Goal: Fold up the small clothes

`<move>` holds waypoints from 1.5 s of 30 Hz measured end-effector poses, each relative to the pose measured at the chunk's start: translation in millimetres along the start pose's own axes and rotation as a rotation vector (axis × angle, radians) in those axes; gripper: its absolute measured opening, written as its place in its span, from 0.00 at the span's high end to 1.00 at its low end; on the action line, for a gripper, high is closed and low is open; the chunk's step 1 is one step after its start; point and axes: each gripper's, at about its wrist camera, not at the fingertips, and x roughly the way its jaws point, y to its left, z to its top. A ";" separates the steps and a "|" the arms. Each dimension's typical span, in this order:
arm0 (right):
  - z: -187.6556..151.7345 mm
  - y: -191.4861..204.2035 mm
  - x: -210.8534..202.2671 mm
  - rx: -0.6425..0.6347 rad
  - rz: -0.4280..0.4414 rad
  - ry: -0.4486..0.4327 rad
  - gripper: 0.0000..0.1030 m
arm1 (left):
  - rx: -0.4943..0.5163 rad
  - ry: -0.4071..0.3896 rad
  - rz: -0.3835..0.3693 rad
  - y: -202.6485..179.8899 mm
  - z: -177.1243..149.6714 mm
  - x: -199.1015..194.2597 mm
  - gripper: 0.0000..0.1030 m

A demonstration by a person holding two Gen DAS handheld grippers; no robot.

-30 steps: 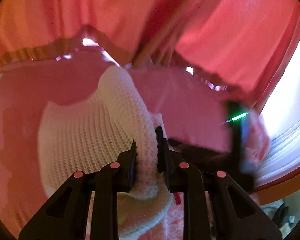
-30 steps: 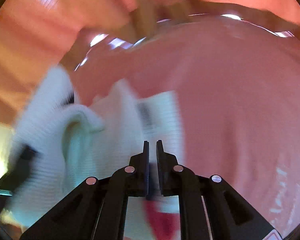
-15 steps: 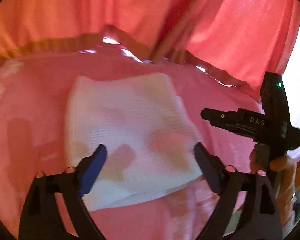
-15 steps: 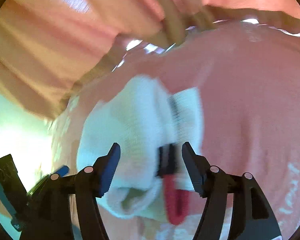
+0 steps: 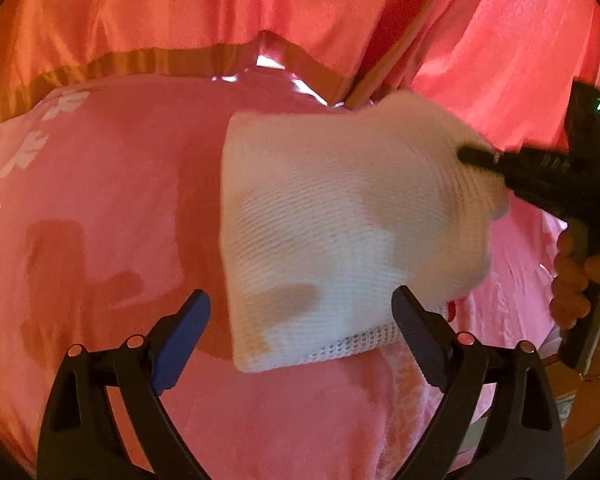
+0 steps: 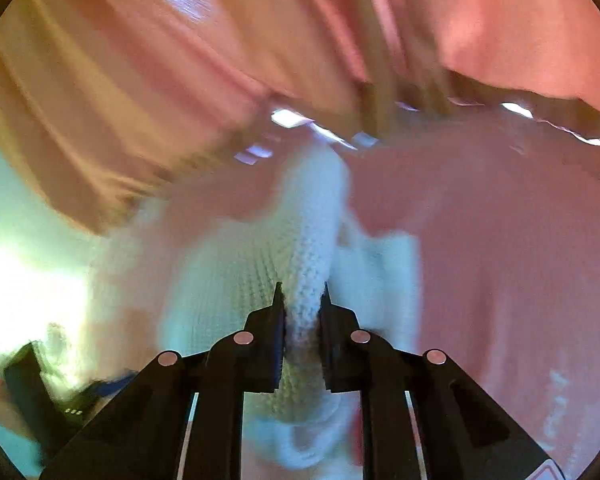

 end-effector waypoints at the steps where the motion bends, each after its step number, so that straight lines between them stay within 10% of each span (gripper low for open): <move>1: -6.7 -13.0 25.3 0.021 -0.024 0.085 0.86 | -0.002 0.016 -0.001 -0.6 -1.2 5.0 0.13; 3: -20.0 -28.0 64.6 0.030 -0.070 0.206 0.83 | -0.002 0.040 -0.003 -3.0 -5.2 12.9 0.13; 9: -28.7 -14.4 -10.4 0.042 0.057 0.070 0.70 | 0.011 0.054 0.015 -0.1 -9.4 10.8 0.13; 11: -48.9 -3.5 -22.4 0.019 0.113 0.082 0.54 | 0.024 0.051 0.029 4.3 -11.5 6.7 0.13; 15: -81.8 15.4 2.3 -0.016 0.089 0.196 0.51 | 0.032 0.057 0.047 10.0 -15.2 2.4 0.13; 16: -87.5 21.1 12.3 -0.039 0.051 0.224 0.52 | 0.028 0.058 0.046 11.0 -15.0 2.7 0.13; 18: -92.4 25.4 22.3 -0.067 -0.030 0.219 0.90 | 0.013 0.062 0.040 12.3 -16.0 0.5 0.13; 24: -81.1 14.2 -43.7 -0.057 -0.038 0.011 0.92 | 0.030 0.039 0.050 10.2 -12.1 -12.4 0.13; 28: -105.8 -12.2 23.5 -0.056 -0.183 0.251 0.90 | 0.074 0.037 0.086 5.4 -7.4 -10.6 0.13; 34: -91.8 -11.3 -16.3 -0.010 -0.076 0.148 0.76 | 0.059 0.061 0.101 2.8 -4.6 -2.5 0.13; 40: -52.9 -14.8 -33.5 0.011 -0.109 0.036 0.27 | 0.055 0.075 0.083 -3.5 2.6 5.2 0.13; 45: -33.8 -40.7 5.7 0.051 -0.041 0.087 0.19 | -0.118 0.125 -0.120 17.7 23.5 30.1 0.08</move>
